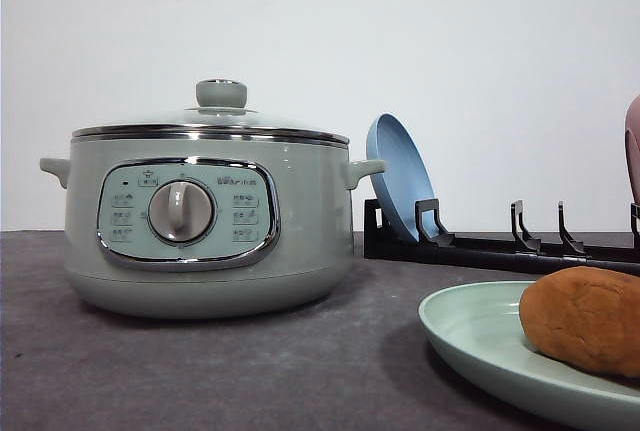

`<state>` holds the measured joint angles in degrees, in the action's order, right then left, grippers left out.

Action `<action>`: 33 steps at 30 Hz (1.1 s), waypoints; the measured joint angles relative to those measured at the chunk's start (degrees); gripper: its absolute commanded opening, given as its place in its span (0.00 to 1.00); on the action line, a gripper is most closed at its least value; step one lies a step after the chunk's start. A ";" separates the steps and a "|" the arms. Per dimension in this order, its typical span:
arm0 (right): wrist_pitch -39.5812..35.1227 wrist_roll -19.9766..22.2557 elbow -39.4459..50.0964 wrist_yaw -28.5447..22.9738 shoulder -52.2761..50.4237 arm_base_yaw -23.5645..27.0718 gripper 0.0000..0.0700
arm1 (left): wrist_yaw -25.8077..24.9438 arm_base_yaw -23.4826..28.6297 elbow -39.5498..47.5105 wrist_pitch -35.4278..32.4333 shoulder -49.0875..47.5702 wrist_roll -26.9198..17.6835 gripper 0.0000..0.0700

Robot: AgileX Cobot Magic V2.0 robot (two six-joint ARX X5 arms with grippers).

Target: Transfer potato from steamer to green plate

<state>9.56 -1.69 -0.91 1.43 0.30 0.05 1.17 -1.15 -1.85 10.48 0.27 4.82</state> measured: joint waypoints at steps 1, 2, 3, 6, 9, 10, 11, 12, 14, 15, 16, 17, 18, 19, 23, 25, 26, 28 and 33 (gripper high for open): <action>0.00 0.00 0.00 0.00 0.00 0.00 0.02 | 0.00 0.00 0.00 0.00 0.00 0.00 0.03; 0.00 0.00 0.00 0.02 0.00 0.00 0.02 | 0.02 0.00 0.00 0.00 0.00 0.00 0.03; 0.00 0.00 0.00 0.00 0.00 0.00 0.02 | 0.02 0.00 0.00 0.00 0.00 0.00 0.03; 0.00 0.00 0.00 0.00 0.00 0.00 0.02 | 0.02 0.00 0.00 0.00 0.00 0.00 0.03; 0.00 0.00 0.00 0.00 0.00 0.00 0.02 | 0.02 0.00 0.00 0.00 0.00 -0.02 0.03; 0.00 0.00 0.00 0.00 0.00 0.00 0.02 | 0.00 0.00 0.00 0.00 0.00 0.00 0.03; 0.00 0.00 0.00 0.00 0.00 0.00 0.02 | 0.02 0.00 0.00 0.00 0.00 0.00 0.03; 0.00 0.00 0.00 0.00 0.00 0.00 0.02 | 0.00 0.00 0.00 0.00 0.00 0.00 0.03; 0.00 0.00 0.00 0.00 0.00 0.00 0.02 | 0.02 0.00 0.00 0.00 0.00 0.00 0.03; 0.00 0.00 0.00 0.00 0.00 0.00 0.02 | 0.00 0.00 0.00 0.00 0.00 0.00 0.03; 0.00 0.00 0.00 0.00 0.00 0.00 0.02 | 0.00 0.00 0.00 0.02 0.00 0.00 0.03; 0.00 0.00 0.00 0.02 0.00 0.00 0.02 | 0.00 0.00 0.00 0.00 0.00 -0.02 0.03; 0.00 0.00 0.00 0.00 0.00 0.00 0.02 | 0.00 0.00 0.00 0.00 0.00 0.00 0.03; 0.00 0.00 0.00 0.00 0.00 0.00 0.02 | 0.00 0.00 0.00 0.00 0.00 0.00 0.03; -0.02 0.00 0.00 0.00 0.00 0.00 0.02 | 0.00 0.00 0.00 0.00 0.00 0.00 0.03; 0.00 0.00 0.00 0.00 0.00 0.00 0.02 | 0.00 0.00 0.00 0.00 0.00 0.00 0.03; 0.00 0.00 0.00 0.02 0.00 0.00 0.02 | 0.02 0.00 0.00 0.00 0.00 -0.02 0.03; 0.00 0.00 0.00 0.00 0.00 0.00 0.02 | 0.02 0.00 0.00 0.00 0.00 0.00 0.03; 0.00 0.00 0.00 0.00 0.00 0.00 0.02 | 0.00 0.00 0.00 0.00 0.00 0.00 0.03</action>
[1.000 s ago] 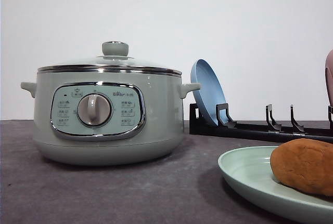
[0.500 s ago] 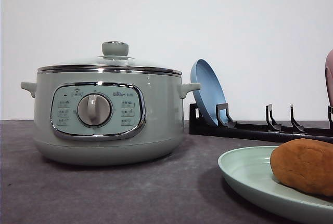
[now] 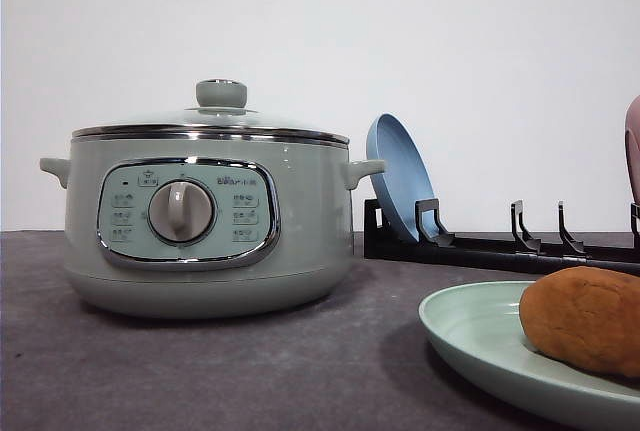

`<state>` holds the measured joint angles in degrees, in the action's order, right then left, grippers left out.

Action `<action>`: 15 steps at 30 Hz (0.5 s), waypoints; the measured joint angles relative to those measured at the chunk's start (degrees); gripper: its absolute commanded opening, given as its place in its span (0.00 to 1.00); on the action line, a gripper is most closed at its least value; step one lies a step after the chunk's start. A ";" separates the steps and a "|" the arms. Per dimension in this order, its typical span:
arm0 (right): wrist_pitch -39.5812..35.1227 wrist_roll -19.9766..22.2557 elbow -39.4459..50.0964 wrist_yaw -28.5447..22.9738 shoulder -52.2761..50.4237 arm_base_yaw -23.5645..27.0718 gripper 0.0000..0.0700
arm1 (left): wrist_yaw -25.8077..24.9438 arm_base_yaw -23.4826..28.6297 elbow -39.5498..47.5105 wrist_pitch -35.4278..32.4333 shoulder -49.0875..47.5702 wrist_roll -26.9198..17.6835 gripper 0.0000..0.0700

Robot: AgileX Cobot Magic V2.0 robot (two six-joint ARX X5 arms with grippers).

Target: Transfer potato from steamer to green plate

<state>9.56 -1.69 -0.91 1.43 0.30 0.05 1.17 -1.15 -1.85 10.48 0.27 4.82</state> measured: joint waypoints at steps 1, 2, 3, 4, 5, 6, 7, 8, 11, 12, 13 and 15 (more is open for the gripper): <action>0.00 0.00 0.00 0.00 0.00 0.00 0.02 | 0.00 0.00 0.00 0.00 0.00 0.00 0.03; 0.00 0.00 0.00 0.02 0.00 0.00 0.02 | 0.00 0.00 0.00 0.00 0.00 0.00 0.03; 0.00 0.00 0.00 0.00 0.00 0.00 0.02 | 0.00 0.00 0.00 0.00 0.00 0.00 0.03; 0.00 0.00 0.00 0.00 0.00 0.00 0.02 | 0.00 0.00 0.00 0.02 0.00 -0.02 0.03; 0.00 0.00 0.00 0.00 0.00 0.00 0.02 | 0.02 0.00 0.00 0.00 0.00 -0.02 0.03; 0.00 0.00 0.00 0.02 0.00 0.00 0.02 | 0.02 0.00 0.00 0.00 0.00 0.00 0.03; 0.00 0.00 0.00 0.00 0.00 0.00 0.02 | 0.02 0.00 0.00 0.00 0.00 0.00 0.03; 0.00 0.00 0.00 0.00 0.00 0.00 0.02 | 0.00 0.00 0.00 0.00 0.00 0.00 0.03; 0.00 0.00 0.00 0.00 0.00 0.00 0.02 | 0.00 0.00 0.00 0.00 0.00 0.00 0.03; 0.00 0.00 0.00 0.00 0.00 0.00 0.02 | 0.00 0.00 0.00 0.00 0.00 0.00 0.03; 0.00 0.00 0.00 0.00 0.00 0.00 0.02 | 0.00 0.00 0.00 0.00 0.00 0.00 0.03; -0.02 0.00 0.00 0.00 0.00 0.00 0.02 | 0.00 0.00 0.00 0.00 0.00 0.00 0.03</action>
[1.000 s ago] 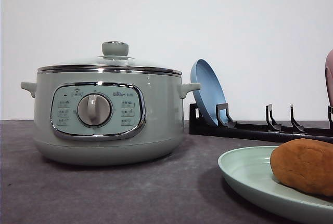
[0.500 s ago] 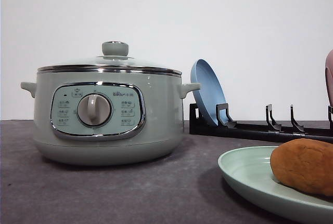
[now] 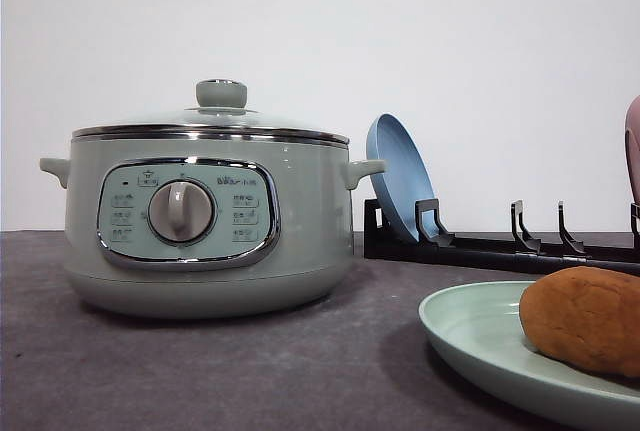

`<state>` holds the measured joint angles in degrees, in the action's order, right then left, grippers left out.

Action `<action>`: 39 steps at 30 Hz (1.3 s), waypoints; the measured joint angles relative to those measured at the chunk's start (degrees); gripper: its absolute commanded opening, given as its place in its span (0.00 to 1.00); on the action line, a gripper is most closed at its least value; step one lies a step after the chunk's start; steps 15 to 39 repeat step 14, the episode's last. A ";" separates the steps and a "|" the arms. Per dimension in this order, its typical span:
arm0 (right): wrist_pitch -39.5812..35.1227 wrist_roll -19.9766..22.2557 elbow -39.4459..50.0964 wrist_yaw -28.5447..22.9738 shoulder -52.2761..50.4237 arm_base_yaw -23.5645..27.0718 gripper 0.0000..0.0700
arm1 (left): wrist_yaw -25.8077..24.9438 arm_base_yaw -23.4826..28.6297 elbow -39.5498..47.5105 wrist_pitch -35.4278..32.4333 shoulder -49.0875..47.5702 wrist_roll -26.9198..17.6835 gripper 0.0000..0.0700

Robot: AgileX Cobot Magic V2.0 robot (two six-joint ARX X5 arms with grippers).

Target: Transfer potato from steamer to green plate

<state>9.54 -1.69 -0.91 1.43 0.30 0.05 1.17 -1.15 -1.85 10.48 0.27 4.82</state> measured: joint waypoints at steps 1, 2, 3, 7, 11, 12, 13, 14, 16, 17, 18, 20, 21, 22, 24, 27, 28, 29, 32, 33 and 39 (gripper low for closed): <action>0.02 0.00 0.00 0.00 0.00 0.00 0.02 | 0.00 0.00 0.00 0.00 0.00 -0.02 0.03; 0.02 0.00 0.00 0.00 0.00 0.00 0.02 | 0.00 0.00 0.00 0.00 0.00 0.00 0.03; 0.02 0.00 0.00 0.00 0.00 0.00 0.02 | 0.02 0.00 0.00 0.00 0.00 -0.02 0.03; 0.02 0.00 0.00 0.02 0.00 0.00 0.02 | 0.00 0.00 0.00 0.00 0.00 0.00 0.03; 0.02 0.00 0.00 0.00 0.00 0.00 0.02 | 0.00 0.00 0.00 0.00 0.00 0.00 0.03; 0.02 0.00 0.00 0.00 0.00 0.00 0.02 | 0.00 0.00 0.00 0.00 0.00 -0.02 0.03; 0.02 0.00 0.00 0.02 0.00 0.00 0.02 | 0.02 0.00 0.00 0.00 0.00 0.00 0.03; 0.02 0.00 0.00 0.00 0.00 0.00 0.02 | 0.00 0.00 0.00 0.00 0.00 0.00 0.03; 0.02 0.00 0.00 0.00 0.00 0.00 0.02 | 0.00 0.00 0.00 0.00 0.00 0.00 0.03; 0.02 0.00 0.00 0.00 0.00 0.00 0.02 | 0.00 0.00 0.00 0.00 0.00 0.00 0.03; 0.02 0.00 0.00 0.00 0.00 0.00 0.02 | 0.00 0.00 0.00 0.00 0.00 0.00 0.03; 0.02 0.00 0.00 0.00 0.00 0.00 0.02 | 0.00 0.00 0.00 0.00 0.00 0.00 0.03; 0.02 0.00 0.00 0.00 0.00 0.00 0.02 | 0.00 0.00 0.00 0.00 0.00 0.00 0.03; 0.02 0.00 0.00 0.00 0.00 0.00 0.02 | 0.00 0.00 0.00 0.00 0.00 0.00 0.03; 0.02 0.00 0.00 0.00 0.00 0.00 0.02 | 0.00 0.00 0.00 0.00 0.00 0.00 0.03; 0.02 0.00 0.00 0.00 0.00 0.00 0.02 | 0.00 0.00 0.00 0.00 0.00 0.00 0.03; 0.02 0.00 0.00 0.00 0.00 0.00 0.02 | 0.00 0.00 0.00 0.00 0.00 0.00 0.03; 0.02 0.00 0.00 0.00 0.00 0.00 0.02 | 0.00 0.00 0.00 0.00 0.00 0.00 0.03; 0.02 0.00 0.00 0.00 0.00 0.00 0.02 | 0.00 0.00 0.00 0.00 0.00 0.00 0.03; 0.02 0.00 0.00 0.00 0.00 0.00 0.02 | 0.00 0.00 0.00 0.00 0.00 0.00 0.03; 0.02 0.00 0.00 0.00 0.00 0.00 0.02 | 0.00 0.00 0.00 0.00 0.00 0.00 0.03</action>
